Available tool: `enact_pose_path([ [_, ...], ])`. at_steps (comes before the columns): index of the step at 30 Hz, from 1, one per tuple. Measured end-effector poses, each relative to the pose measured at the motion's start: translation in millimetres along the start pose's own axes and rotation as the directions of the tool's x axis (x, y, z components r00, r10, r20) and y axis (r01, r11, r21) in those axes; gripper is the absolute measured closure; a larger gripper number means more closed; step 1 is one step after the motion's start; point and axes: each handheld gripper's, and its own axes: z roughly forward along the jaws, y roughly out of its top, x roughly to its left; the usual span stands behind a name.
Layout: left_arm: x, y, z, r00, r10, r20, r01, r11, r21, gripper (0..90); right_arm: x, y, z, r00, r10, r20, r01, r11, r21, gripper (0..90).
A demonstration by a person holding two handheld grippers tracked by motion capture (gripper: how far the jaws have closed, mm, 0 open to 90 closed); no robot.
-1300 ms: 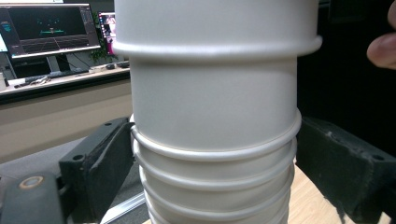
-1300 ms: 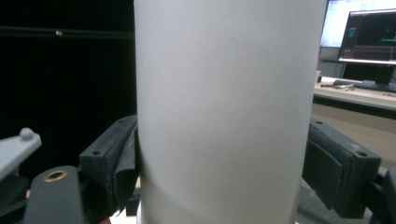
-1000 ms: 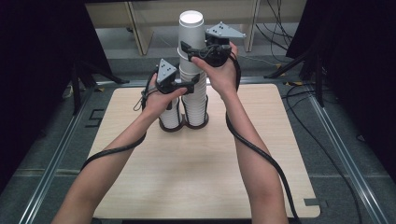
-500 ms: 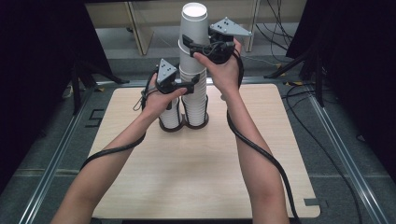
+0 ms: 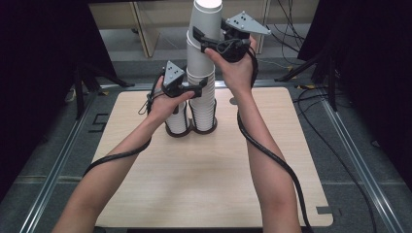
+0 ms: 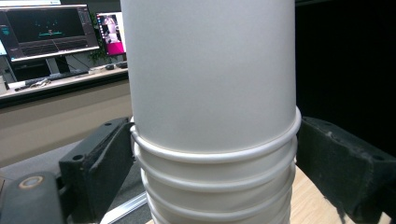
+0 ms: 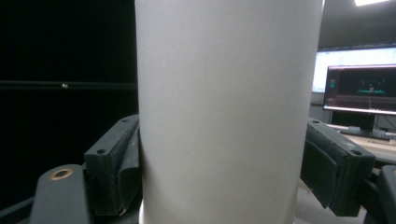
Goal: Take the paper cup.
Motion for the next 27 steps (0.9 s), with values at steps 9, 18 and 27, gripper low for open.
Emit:
enact_pose_path([
  [9,-0.8,0.4,-0.8,0.9999,-0.01,0.001,0.01,0.9999,-0.006,11.3,2.2,5.4,-7.0,0.9999,0.014,0.001,-0.014,1.0,-0.003,21.3],
  [18,-5.1,3.8,-7.2,0.9999,0.01,-0.013,-0.01,0.9998,-0.018,3.4,0.4,7.4,-24.1,0.9999,0.011,-0.002,-0.011,1.0,-0.026,21.3],
  [27,-11.6,10.1,-28.9,0.9993,0.037,-0.003,-0.037,0.9989,-0.028,1.0,-1.3,3.9,-46.9,1.0,0.003,0.006,-0.003,1.0,-0.028,21.2],
])
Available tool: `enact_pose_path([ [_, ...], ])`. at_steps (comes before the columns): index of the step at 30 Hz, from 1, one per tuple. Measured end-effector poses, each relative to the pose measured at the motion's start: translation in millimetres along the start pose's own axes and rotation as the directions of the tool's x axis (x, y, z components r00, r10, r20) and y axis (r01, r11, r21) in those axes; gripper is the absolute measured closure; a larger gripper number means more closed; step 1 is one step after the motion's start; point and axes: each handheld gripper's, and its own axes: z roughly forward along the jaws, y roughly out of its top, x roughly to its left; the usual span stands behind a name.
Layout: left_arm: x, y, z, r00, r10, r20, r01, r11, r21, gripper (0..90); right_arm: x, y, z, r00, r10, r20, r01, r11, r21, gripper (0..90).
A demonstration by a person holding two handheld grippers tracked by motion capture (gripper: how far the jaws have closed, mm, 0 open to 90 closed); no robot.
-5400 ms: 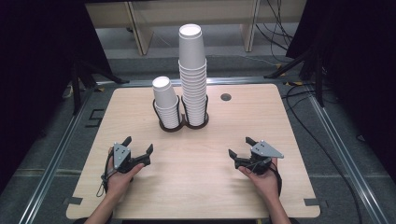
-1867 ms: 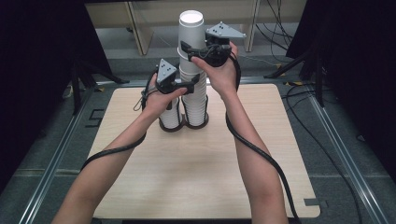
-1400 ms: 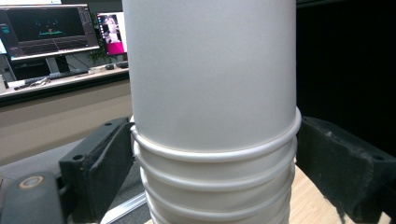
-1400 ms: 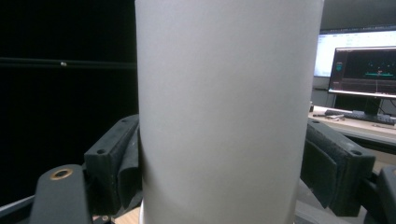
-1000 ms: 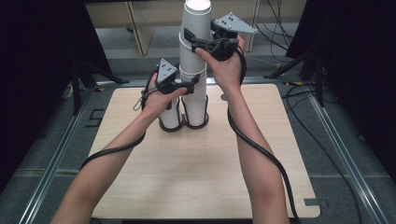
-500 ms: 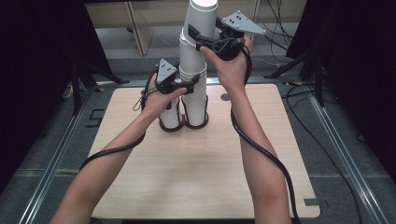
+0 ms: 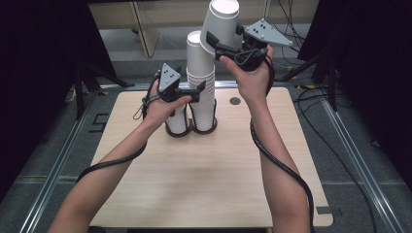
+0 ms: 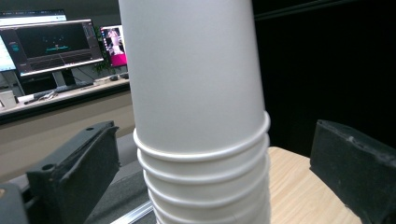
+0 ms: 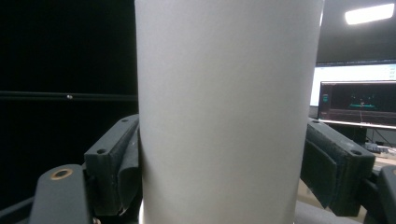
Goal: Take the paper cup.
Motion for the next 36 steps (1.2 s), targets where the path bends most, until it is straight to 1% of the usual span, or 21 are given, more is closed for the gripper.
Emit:
enact_pose_path([
  [4,-5.6,2.3,-11.9,0.9998,0.008,0.017,-0.008,0.9999,-0.01,1.0,1.4,-5.3,-10.6,1.0,0.005,0.003,-0.005,1.0,0.008,21.2],
  [5,-8.7,2.7,-17.5,0.9995,0.016,0.027,-0.015,0.9998,-0.013,1.0,0.7,-8.1,-16.1,1.0,-0.007,0.006,0.007,1.0,0.008,21.2],
  [6,-8.7,2.7,-17.5,0.9995,0.016,0.027,-0.015,0.9998,-0.013,1.0,0.7,-8.1,-16.1,1.0,-0.007,0.006,0.007,1.0,0.008,21.2],
  [9,-16.3,2.7,-30.0,0.9985,0.028,0.047,-0.027,0.9995,-0.019,1.2,1.9,-13.8,-28.1,1.0,0.009,0.002,-0.009,1.0,0.016,21.2],
  [10,-16.3,2.7,-30.0,0.9985,0.028,0.047,-0.027,0.9995,-0.019,1.2,1.9,-13.8,-28.1,1.0,0.009,0.002,-0.009,1.0,0.016,21.2],
  [11,-18.4,2.3,-33.2,0.9981,0.032,0.053,-0.031,0.9993,-0.02,1.2,2.0,-15.4,-30.8,1.0,-0.001,0.004,0.001,1.0,0.018,21.3],
  [15,-28.5,-2.5,-45.1,0.9959,0.039,0.082,-0.038,0.9992,-0.007,1.3,3.9,-24.1,-40.8,1.0,-0.004,-0.002,0.004,0.999,0.04,21.2],
  [16,-33.1,-7.0,-50.4,0.9943,0.044,0.097,-0.044,0.999,0.0,1.3,6.6,-30.6,-45.6,0.9999,0.01,-0.009,-0.01,0.998,0.054,21.2],
  [18,-35.6,-10.0,-52.5,0.9937,0.039,0.105,-0.04,0.9992,0.004,1.3,7.1,-34.0,-48.0,1.0,-0.003,-0.005,0.003,0.998,0.059,21.2],
  [19,-37.3,-12.5,-54.8,0.9927,0.05,0.11,-0.051,0.9987,0.008,1.3,8.3,-37.6,-50.6,1.0,-0.002,-0.009,0.002,0.998,0.068,21.2],
  [21,-40.6,-18.0,-59.0,0.9918,0.049,0.118,-0.051,0.9986,0.017,1.3,10.7,-45.8,-55.1,0.9999,-0.003,-0.013,0.004,0.996,0.084,21.2],
  [24,-46.5,-29.6,-67.8,0.9892,0.048,0.139,-0.053,0.998,0.033,1.3,17.5,-64.6,-63.2,0.9995,0.014,-0.029,-0.01,0.992,0.127,21.2],
  [25,-46.5,-29.6,-67.8,0.9892,0.048,0.139,-0.053,0.998,0.033,1.3,17.5,-64.6,-63.2,0.9995,0.014,-0.029,-0.01,0.992,0.127,21.2],
  [27,-50.3,-40.1,-74.2,0.987,0.058,0.15,-0.066,0.9967,0.047,1.3,21.8,-79.4,-69.0,0.9993,0.008,-0.036,-0.003,0.989,0.146,21.2],
  [28,-50.3,-40.1,-74.2,0.987,0.058,0.15,-0.066,0.9967,0.047,1.2,21.8,-79.4,-69.0,0.9993,0.008,-0.036,-0.003,0.989,0.146,21.2],
  [29,-52.6,-47.3,-77.6,0.9861,0.055,0.157,-0.065,0.996,0.06,1.2,26.8,-89.6,-72.2,0.9982,0.038,-0.047,-0.029,0.985,0.171,21.2],
  [31,-53.6,-50.8,-79.1,0.9855,0.053,0.161,-0.065,0.9956,0.067,1.2,28.3,-94.7,-73.9,0.9982,0.037,-0.048,-0.028,0.983,0.181,21.2],
  [33,-55.6,-57.4,-81.9,0.9845,0.044,0.17,-0.058,0.995,0.081,1.1,33.1,-105.4,-76.6,0.9961,0.066,-0.058,-0.052,0.977,0.208,21.2],
  [34,-56.4,-60.6,-83.3,0.9837,0.04,0.175,-0.056,0.9947,0.087,1.1,36.0,-116.0,-79.2,0.9962,0.058,-0.065,-0.042,0.975,0.219,21.2],
  [35,-57.4,-63.8,-85.0,0.9843,0.032,0.174,-0.049,0.9942,0.095,1.1,36.0,-116.0,-79.2,0.9962,0.058,-0.065,-0.042,0.975,0.219,21.2],
  [36,-58.3,-67.1,-86.0,0.9838,0.026,0.178,-0.045,0.9936,0.104,1.1,38.7,-121.4,-80.6,0.9944,0.079,-0.071,-0.06,0.97,0.234,21.2],
])
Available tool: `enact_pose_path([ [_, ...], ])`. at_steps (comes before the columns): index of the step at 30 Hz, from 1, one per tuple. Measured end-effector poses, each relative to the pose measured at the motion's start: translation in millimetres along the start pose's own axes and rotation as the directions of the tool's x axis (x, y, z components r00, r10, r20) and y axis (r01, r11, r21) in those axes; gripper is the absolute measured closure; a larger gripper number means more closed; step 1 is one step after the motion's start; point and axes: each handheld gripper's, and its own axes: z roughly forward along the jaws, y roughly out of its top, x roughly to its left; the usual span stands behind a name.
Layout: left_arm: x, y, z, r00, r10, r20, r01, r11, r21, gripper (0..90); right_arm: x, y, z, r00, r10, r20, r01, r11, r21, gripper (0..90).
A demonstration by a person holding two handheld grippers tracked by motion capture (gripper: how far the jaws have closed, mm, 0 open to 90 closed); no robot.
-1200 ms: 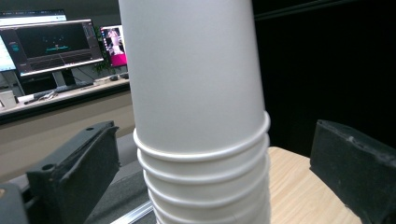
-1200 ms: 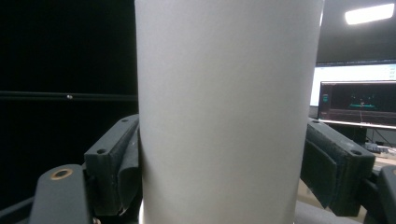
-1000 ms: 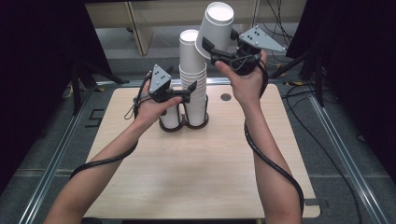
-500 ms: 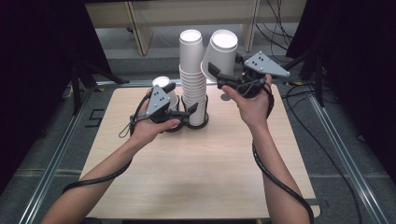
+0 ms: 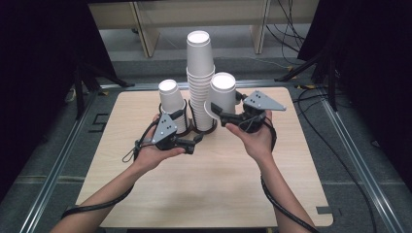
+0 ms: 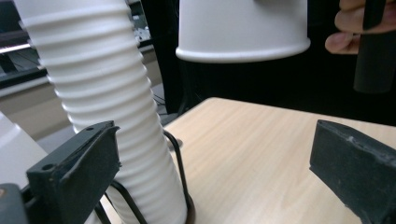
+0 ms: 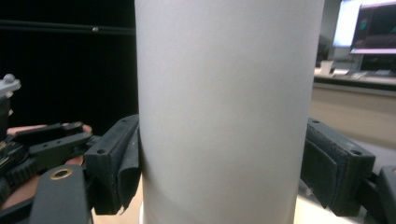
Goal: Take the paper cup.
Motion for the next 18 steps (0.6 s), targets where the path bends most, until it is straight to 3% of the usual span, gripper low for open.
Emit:
enact_pose_path([
  [3,-4.4,-9.7,-1.2,0.9999,-0.003,0.013,0.003,0.9998,0.019,1.0,7.8,-21.4,2.6,0.9993,0.018,-0.033,-0.017,1.0,0.023,21.2],
  [11,-14.8,-33.4,-3.2,0.9983,-0.033,0.047,0.03,0.9974,0.065,0.8,21.3,-52.2,4.1,0.9955,0.061,-0.073,-0.056,0.995,0.079,21.2],
  [13,-17.6,-39.0,-2.2,0.9977,-0.04,0.055,0.036,0.9967,0.073,0.6,26.5,-60.0,5.1,0.9914,0.092,-0.092,-0.083,0.991,0.101,21.2],
  [18,-19.5,-47.2,0.5,0.9972,-0.05,0.056,0.045,0.9951,0.088,0.2,31.5,-75.9,9.5,0.9903,0.087,-0.109,-0.075,0.991,0.109,21.2],
])
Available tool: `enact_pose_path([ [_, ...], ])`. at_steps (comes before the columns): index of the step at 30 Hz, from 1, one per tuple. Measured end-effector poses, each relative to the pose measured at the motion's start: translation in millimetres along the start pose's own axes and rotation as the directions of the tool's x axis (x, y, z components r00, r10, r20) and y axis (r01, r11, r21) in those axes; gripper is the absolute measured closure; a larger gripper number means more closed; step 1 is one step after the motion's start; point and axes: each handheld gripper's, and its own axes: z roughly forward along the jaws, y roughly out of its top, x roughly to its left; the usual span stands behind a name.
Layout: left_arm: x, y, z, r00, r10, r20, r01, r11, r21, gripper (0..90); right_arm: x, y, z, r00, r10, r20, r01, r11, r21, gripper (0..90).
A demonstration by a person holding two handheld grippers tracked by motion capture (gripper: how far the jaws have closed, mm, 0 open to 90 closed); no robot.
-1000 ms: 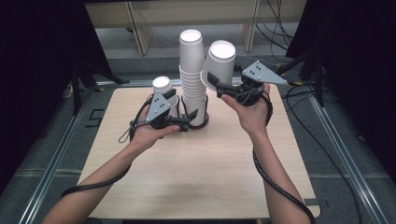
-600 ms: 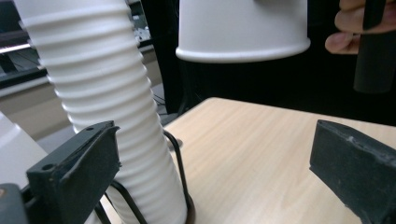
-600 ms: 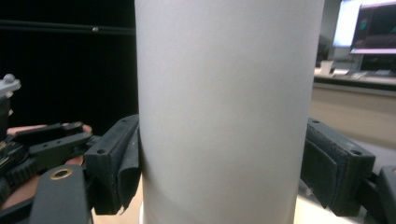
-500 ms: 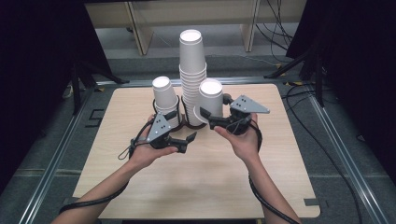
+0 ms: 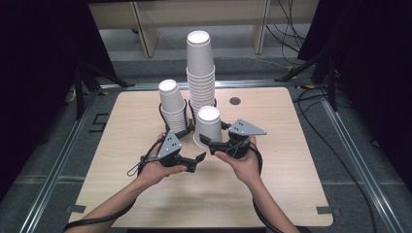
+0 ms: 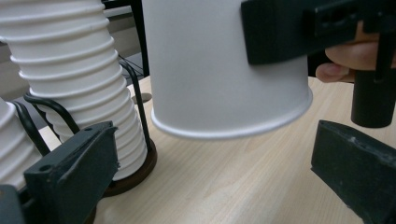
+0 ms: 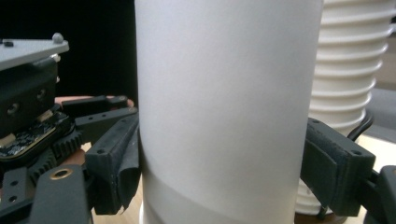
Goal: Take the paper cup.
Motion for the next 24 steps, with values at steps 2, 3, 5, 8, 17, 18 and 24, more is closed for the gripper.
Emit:
enact_pose_path([
  [2,0.9,-1.5,0.6,1.0,-0.005,0.0,0.005,1.0,0.007,0.2,2.0,-4.4,1.2,0.9998,0.019,-0.005,-0.019,1.0,0.017,21.2],
  [3,1.5,-2.8,2.0,0.9999,-0.01,0.0,0.01,0.9999,-0.002,0.2,1.5,-5.9,2.0,1.0,0.005,0.002,-0.005,1.0,0.015,21.2],
  [5,2.7,-4.1,2.2,0.9999,-0.017,-0.001,0.017,0.9998,0.01,0.1,2.8,-8.4,3.5,0.9995,0.028,-0.016,-0.028,0.999,0.026,21.2],
  [8,2.4,-6.3,3.4,0.9997,-0.025,0.006,0.025,0.9996,0.014,0.0,3.4,-12.2,7.0,0.9998,0.011,-0.016,-0.01,0.999,0.039,21.2],
  [17,-0.6,-7.7,7.7,0.9994,-0.031,0.017,0.031,0.9993,0.02,0.0,7.4,-15.7,12.6,0.9992,0.017,-0.036,-0.015,0.999,0.047,21.2],
  [18,-0.8,-7.7,8.1,0.9993,-0.033,0.017,0.033,0.9993,0.02,0.0,8.7,-16.1,13.2,0.999,0.028,-0.034,-0.026,0.999,0.046,21.2],
  [24,-2.0,-8.4,12.4,0.9993,-0.035,0.017,0.034,0.999,0.028,0.0,10.8,-16.3,16.6,0.9995,-0.002,-0.033,0.004,0.999,0.042,21.2],
])
